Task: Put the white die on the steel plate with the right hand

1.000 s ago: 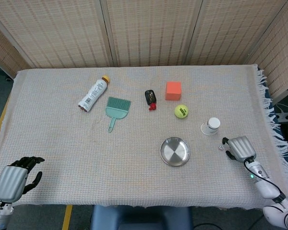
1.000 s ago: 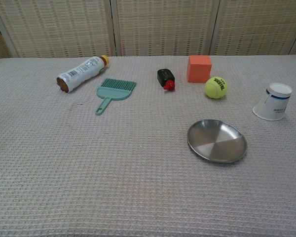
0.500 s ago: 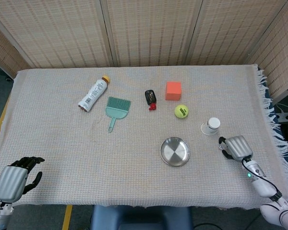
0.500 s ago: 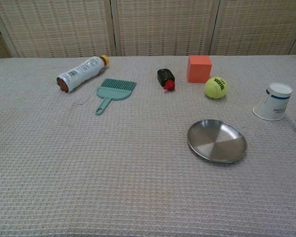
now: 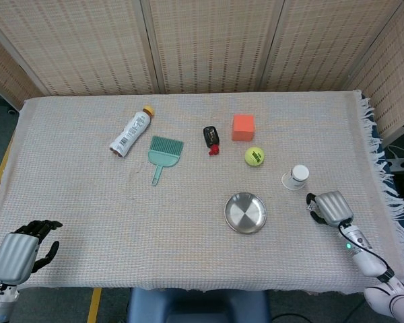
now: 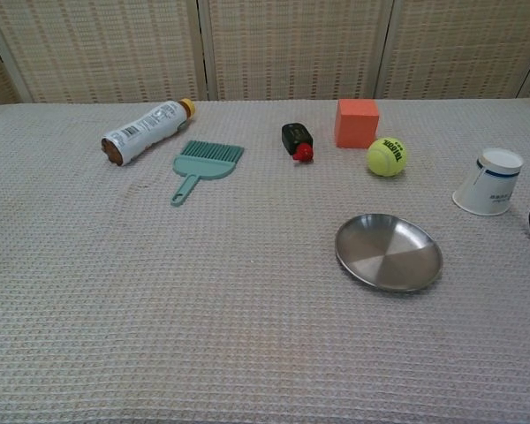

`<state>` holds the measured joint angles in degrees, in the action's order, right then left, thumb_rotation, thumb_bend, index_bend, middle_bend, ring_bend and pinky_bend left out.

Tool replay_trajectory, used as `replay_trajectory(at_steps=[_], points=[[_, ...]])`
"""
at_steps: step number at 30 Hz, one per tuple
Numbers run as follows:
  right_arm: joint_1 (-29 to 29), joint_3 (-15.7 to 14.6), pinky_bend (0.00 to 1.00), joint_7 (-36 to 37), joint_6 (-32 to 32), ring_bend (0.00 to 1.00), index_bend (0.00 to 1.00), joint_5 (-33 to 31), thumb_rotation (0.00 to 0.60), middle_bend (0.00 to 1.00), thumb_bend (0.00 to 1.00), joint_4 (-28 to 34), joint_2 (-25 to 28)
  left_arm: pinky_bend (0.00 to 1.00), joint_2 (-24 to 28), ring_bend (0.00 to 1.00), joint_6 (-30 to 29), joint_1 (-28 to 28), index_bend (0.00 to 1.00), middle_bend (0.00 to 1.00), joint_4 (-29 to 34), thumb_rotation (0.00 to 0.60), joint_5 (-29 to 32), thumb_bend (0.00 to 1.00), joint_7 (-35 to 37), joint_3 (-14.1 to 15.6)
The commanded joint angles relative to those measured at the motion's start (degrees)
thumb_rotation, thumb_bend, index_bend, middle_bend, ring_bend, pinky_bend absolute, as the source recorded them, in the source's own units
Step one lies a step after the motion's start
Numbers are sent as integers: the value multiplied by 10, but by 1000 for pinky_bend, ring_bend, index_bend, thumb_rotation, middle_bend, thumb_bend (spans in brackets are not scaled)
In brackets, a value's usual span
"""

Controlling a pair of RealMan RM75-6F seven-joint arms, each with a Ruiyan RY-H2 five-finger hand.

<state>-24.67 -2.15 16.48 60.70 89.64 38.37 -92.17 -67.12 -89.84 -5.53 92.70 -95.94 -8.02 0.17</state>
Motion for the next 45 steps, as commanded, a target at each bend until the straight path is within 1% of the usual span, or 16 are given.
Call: replay_trajectory(at_steps=[1, 6, 11, 17, 22, 25, 31, 32, 34, 36, 38, 41, 42, 43, 45], points=[[1, -1, 994, 1, 4, 916, 506, 2, 600, 824, 278, -2, -1, 587, 0, 375, 0, 0, 352, 409, 0, 600, 0, 390, 0, 0], [2, -1, 999, 4, 14, 921, 578, 4, 600, 828, 279, -1, -2, 587, 0, 375, 0, 0, 352, 409, 0, 600, 0, 390, 0, 0], [1, 2, 999, 14, 43, 921, 593, 12, 600, 829, 279, 22, 4, 587, 0, 375, 1, 0, 353, 409, 0, 600, 0, 390, -1, 0], [-21, 8, 999, 12, 71, 921, 593, 33, 600, 829, 278, 96, 18, 586, -1, 375, 2, -1, 352, 409, 0, 600, 0, 391, -3, 0], [-49, 13, 999, 1, 50, 921, 593, 40, 600, 829, 278, 162, 24, 587, -1, 375, 2, -1, 353, 409, 0, 600, 2, 390, -1, -1], [-61, 13, 999, -4, 34, 921, 589, 41, 600, 829, 278, 185, 19, 587, 0, 375, 3, -1, 353, 409, -1, 600, 2, 390, 0, -1], [-73, 12, 999, -17, 23, 921, 580, 43, 600, 829, 278, 185, -4, 587, 1, 375, 1, 0, 353, 409, -2, 600, 2, 391, 6, -1], [-74, 11, 999, -17, 24, 919, 570, 43, 600, 829, 278, 182, -8, 587, 1, 374, 0, 0, 353, 409, -1, 600, 2, 391, 6, -1], [-75, 9, 993, -17, 25, 907, 535, 45, 600, 829, 245, 174, -13, 587, 1, 375, 0, 0, 353, 409, -1, 600, 1, 390, 7, -1], [-75, 6, 973, -13, 27, 878, 479, 47, 600, 829, 168, 170, -14, 587, 1, 375, 1, 0, 353, 409, -2, 600, 2, 390, 7, -1], [-75, 4, 953, -11, 34, 843, 417, 51, 600, 816, 113, 168, -13, 587, 1, 375, 1, 0, 354, 409, -2, 600, 2, 391, 7, -1], [-73, 4, 893, -7, 54, 751, 322, 58, 600, 710, 70, 165, -10, 587, 1, 375, 2, -1, 353, 409, -2, 600, 2, 392, 6, -1], [-73, 4, 838, -4, 60, 682, 280, 60, 600, 640, 63, 165, -9, 587, 1, 375, 2, -1, 354, 409, -2, 600, 2, 391, 6, -1], [-73, 5, 808, 2, 66, 646, 263, 61, 600, 609, 62, 167, -6, 587, 1, 375, 2, -1, 354, 409, -2, 600, 2, 391, 5, -1], [-72, 8, 670, 7, 78, 479, 220, 62, 600, 489, 61, 167, -3, 587, 1, 375, 2, -1, 354, 409, -1, 600, 1, 390, 4, 0]])
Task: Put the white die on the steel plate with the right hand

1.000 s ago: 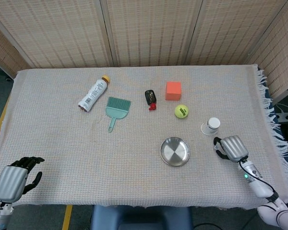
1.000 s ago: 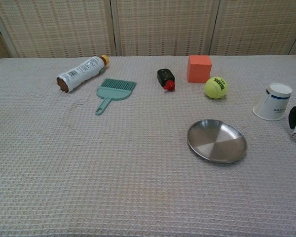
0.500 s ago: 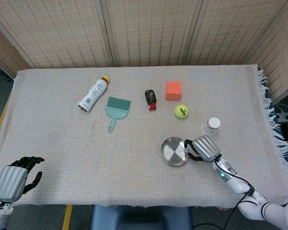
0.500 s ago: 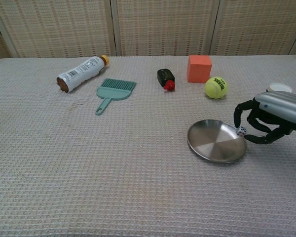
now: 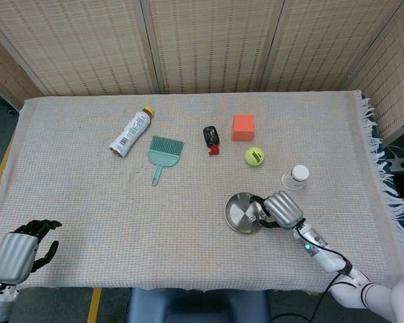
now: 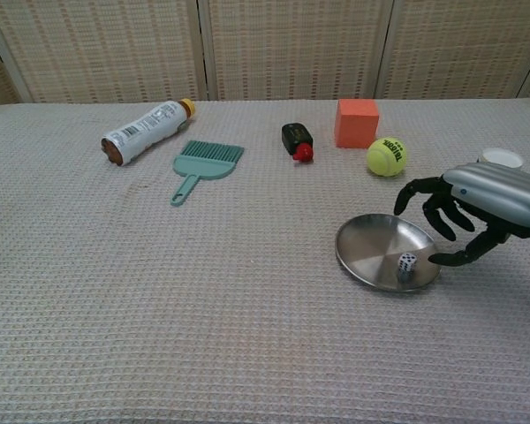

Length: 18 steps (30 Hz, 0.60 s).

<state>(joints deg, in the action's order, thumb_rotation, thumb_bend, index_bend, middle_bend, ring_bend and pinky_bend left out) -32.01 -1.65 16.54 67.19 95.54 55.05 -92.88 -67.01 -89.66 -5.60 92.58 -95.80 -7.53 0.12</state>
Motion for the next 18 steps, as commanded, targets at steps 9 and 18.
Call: replay_trajectory(at_steps=[9, 18], points=[[16, 42, 473, -48, 78, 264, 277, -20, 600, 399, 60, -68, -5, 587, 0, 376, 0, 0, 358, 409, 1, 600, 2, 390, 2, 0], [3, 43, 289, -3, 20, 90, 202, -45, 600, 258, 199, -134, -14, 587, -1, 377, 4, 0, 358, 411, 2, 600, 2, 390, -5, 0]])
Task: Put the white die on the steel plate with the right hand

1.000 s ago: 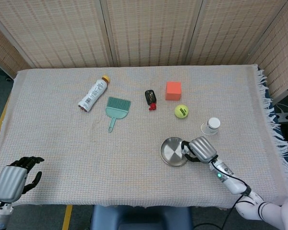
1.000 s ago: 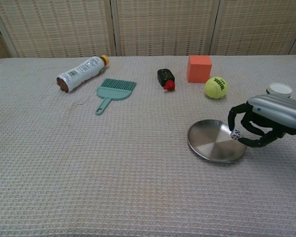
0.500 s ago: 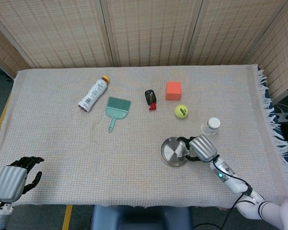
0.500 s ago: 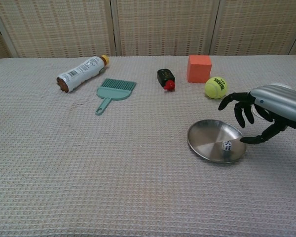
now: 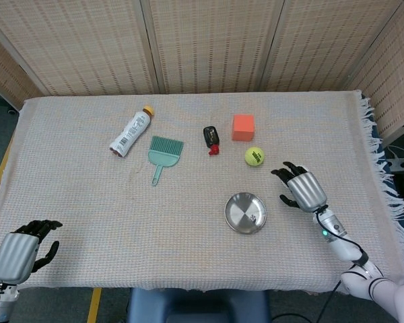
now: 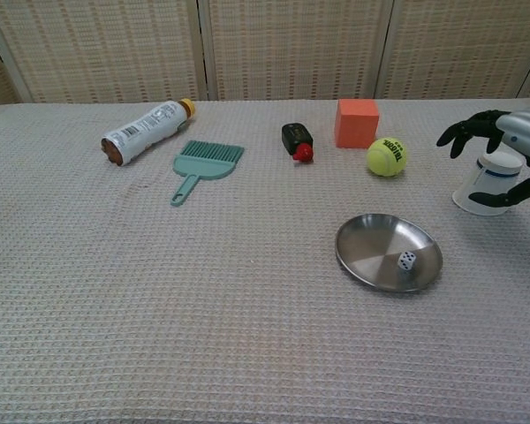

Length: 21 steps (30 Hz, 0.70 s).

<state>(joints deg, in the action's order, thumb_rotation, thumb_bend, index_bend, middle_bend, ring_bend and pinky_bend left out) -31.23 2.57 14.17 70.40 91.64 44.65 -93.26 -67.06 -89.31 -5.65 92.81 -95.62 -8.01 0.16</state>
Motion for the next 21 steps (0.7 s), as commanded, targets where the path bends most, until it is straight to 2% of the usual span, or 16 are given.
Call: replay_trajectory(at_steps=[1, 11, 21], points=[[-6, 1, 278, 30, -13, 81, 202, -7, 600, 252, 199, -44, -17, 587, 0, 377, 1, 0, 358, 411, 0, 600, 1, 390, 0, 0], [-18, 6, 237, 112, -23, 60, 230, -17, 600, 229, 203, -167, -77, 587, 1, 377, -1, 0, 358, 417, 0, 600, 0, 391, 2, 0], [-21, -2, 260, 149, -48, 64, 277, -21, 600, 229, 348, -246, -114, 587, 0, 378, 0, 0, 359, 418, -1, 600, 2, 390, 2, -1]])
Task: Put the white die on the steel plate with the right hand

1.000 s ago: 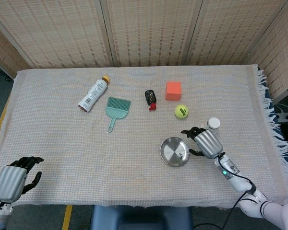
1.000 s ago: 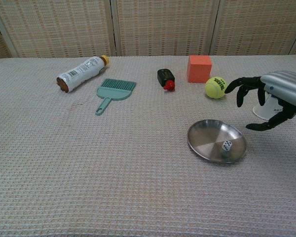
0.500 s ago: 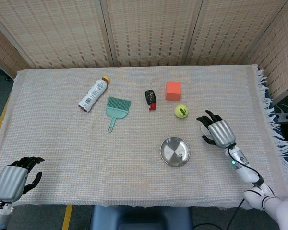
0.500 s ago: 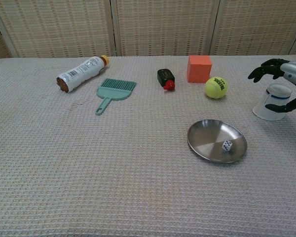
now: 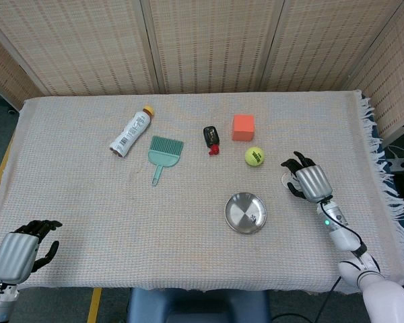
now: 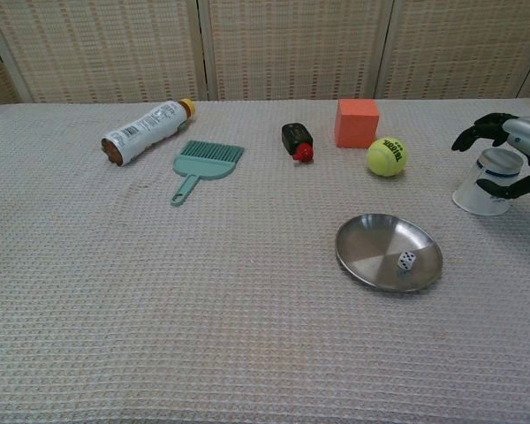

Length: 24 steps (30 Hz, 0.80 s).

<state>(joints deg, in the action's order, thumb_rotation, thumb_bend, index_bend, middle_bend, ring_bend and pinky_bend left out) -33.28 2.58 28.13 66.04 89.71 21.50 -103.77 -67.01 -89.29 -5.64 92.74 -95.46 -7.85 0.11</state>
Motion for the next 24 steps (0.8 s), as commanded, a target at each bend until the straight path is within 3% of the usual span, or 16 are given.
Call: replay_trajectory(at_steps=[1, 12, 17, 24], points=[[-1, -3, 267, 13, -5, 67, 281, -2, 600, 229, 354, -20, -12, 587, 0, 378, 0, 0, 359, 419, 0, 600, 0, 390, 0, 0], [5, -3, 386, 14, -3, 175, 391, -8, 600, 297, 372, -60, -32, 587, 0, 379, -1, 0, 363, 423, 0, 600, 0, 390, -1, 0], [8, 1, 471, 2, 5, 271, 449, -13, 600, 361, 372, -70, -40, 588, -1, 379, 0, 0, 363, 423, 0, 600, 1, 391, -1, -1], [13, 14, 661, -22, 52, 487, 598, -23, 600, 550, 372, -84, -59, 588, 0, 379, -1, 0, 365, 423, 0, 600, 1, 390, -1, -1]])
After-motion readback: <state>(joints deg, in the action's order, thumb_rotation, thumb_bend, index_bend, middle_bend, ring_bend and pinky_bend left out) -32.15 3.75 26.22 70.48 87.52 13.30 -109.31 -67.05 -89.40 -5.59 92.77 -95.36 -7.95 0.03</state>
